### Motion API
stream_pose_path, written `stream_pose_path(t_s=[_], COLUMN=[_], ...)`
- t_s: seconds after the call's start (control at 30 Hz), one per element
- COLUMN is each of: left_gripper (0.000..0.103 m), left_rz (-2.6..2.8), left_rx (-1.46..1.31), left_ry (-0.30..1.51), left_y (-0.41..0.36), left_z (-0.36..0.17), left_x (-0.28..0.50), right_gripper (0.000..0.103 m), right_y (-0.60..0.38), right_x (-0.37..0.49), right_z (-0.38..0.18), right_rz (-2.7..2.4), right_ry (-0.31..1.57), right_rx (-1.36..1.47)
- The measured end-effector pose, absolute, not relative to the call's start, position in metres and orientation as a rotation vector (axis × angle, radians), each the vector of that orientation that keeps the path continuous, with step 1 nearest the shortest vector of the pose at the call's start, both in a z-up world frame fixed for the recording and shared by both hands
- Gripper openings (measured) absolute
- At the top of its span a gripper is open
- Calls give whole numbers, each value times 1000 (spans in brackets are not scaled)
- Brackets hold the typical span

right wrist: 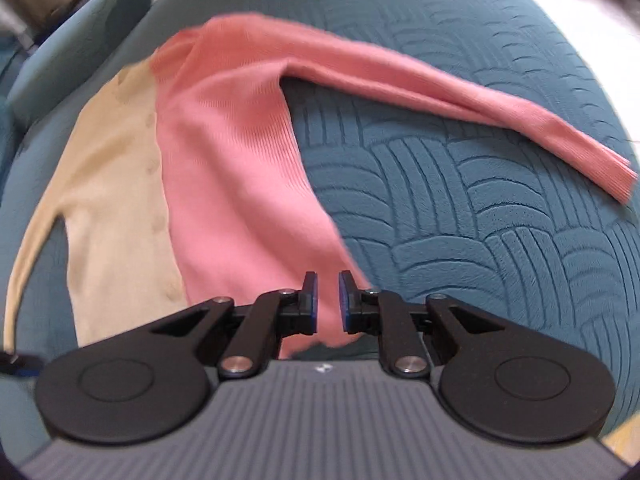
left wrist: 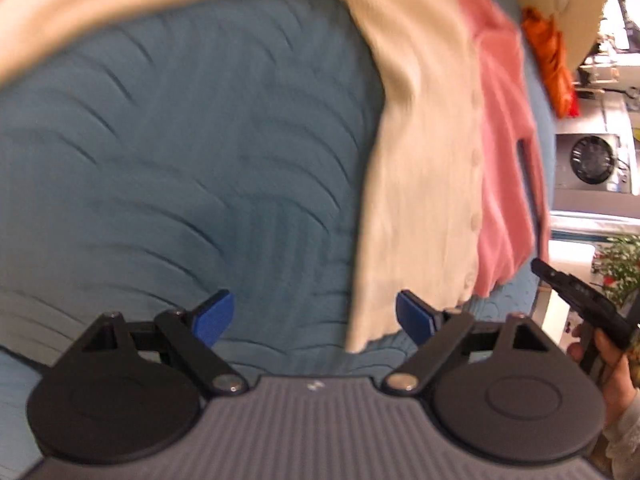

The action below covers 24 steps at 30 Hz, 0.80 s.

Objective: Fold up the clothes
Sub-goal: 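Grasp the pink sleeve cuff with the right gripper and pull it outward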

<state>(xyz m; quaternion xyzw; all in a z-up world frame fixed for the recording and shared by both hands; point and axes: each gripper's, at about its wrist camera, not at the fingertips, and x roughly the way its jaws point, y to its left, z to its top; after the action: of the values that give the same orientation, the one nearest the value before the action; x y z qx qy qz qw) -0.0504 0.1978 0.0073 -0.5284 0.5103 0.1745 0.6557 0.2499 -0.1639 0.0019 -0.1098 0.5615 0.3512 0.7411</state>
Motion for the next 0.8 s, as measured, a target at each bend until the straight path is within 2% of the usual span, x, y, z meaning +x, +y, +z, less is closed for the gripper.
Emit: stream_pose_path(t_s=[0.07,0.13,0.17,0.2,0.23,0.3,0.47,0.5,0.53,0.57,0.6,0.63,0.67,0.7,0.73,0.77,0.8], left_gripper=[98,101,101,102,103,103,103,102,97,92,87,77,71,50,12,4,5], left_rz=[437,477,495,508,511,515,478,463,448,433,430,453,476,489,480,465,437], left_rx=[-1187,-1161,-1143,-1136,-1149,-1152,-1013,-978,-944,-910,-890,-902,-914,-931,-959,-982,-995], left_ry=[1146,1140,1150,1155,1152,1150,1166,1178,1190,1201,1208,1204,1200,1195,1189,1186,1191], left_y=[186,178,173,170,169,167,151,147,142,138,135,135,135,136,139,141,142], left_z=[5,7,9,10,11,10,15,16,17,18,19,20,20,21,22,23,25], left_x=[-44,-39,-36,-33,-33,-32,-18,-14,-9,-4,-1,-1,-1,-2,-5,-7,-8], right_gripper=[16,37,41,55,73,88,87,84,72,64,39,13,13,13,13,13,13], right_y=[-177,-185,-189,-191,-190,-187,-172,-166,-160,-156,-154,-152,-151,-152,-153,-154,-155], right_x=[260,268,271,274,276,279,273,268,262,256,252,249,247,246,244,243,240], right_z=[-7,-15,-19,-23,-27,-32,-44,-46,-47,-46,-46,-46,-45,-45,-43,-41,-38], right_rz=[826,875,901,926,948,990,1043,1070,1096,1107,1096,1085,1075,1071,1075,1078,1086], right_ry=[1221,1229,1239,1259,1296,1340,1364,1386,1395,1382,1381,1380,1384,1400,1422,1445,1460], right_rx=[-234,-194,-168,-143,-117,-82,-83,-98,-124,-162,-181,-200,-205,-180,-151,-122,-101])
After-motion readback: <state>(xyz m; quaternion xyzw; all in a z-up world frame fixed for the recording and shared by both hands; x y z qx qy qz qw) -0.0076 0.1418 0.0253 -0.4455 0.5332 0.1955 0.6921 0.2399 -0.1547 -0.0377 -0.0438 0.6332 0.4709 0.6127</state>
